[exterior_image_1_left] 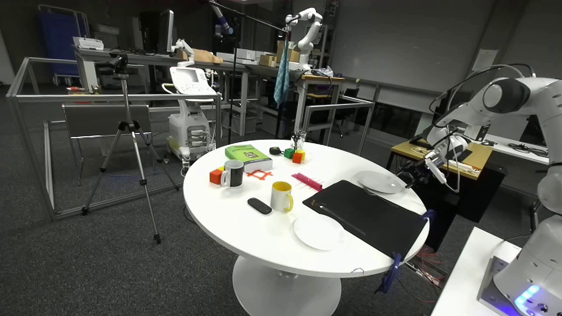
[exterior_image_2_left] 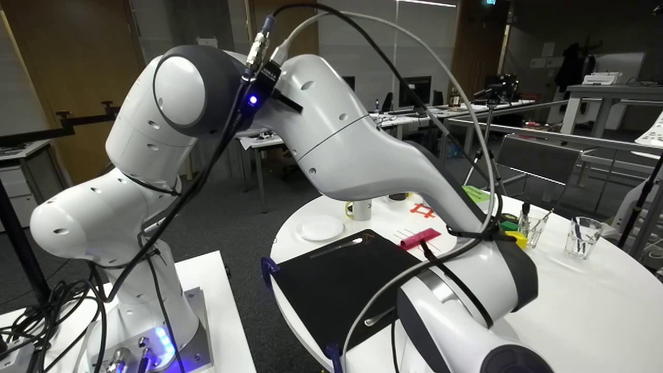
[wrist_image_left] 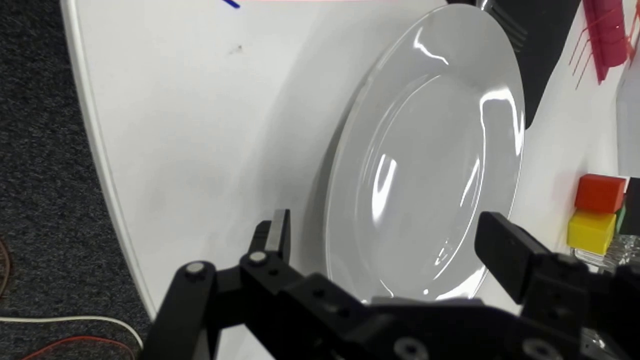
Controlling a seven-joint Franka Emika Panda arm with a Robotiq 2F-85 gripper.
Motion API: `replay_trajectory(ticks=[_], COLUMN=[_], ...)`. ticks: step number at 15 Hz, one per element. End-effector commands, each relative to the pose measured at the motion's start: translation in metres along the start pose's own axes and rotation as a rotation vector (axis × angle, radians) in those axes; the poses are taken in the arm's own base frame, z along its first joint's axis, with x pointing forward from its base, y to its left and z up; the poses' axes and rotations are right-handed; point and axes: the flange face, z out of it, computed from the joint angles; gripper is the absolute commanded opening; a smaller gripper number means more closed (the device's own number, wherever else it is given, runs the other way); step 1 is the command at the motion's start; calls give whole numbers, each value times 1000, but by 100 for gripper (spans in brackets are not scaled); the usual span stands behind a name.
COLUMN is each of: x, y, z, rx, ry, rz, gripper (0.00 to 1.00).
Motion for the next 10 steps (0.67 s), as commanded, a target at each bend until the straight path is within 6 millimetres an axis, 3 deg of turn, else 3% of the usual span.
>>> replay_trajectory(ticks=[1,10], x=[6,1], y=[2,22], z=[0,1], rx=[1,50], ry=[14,26], rz=[22,50], gripper=[100,100])
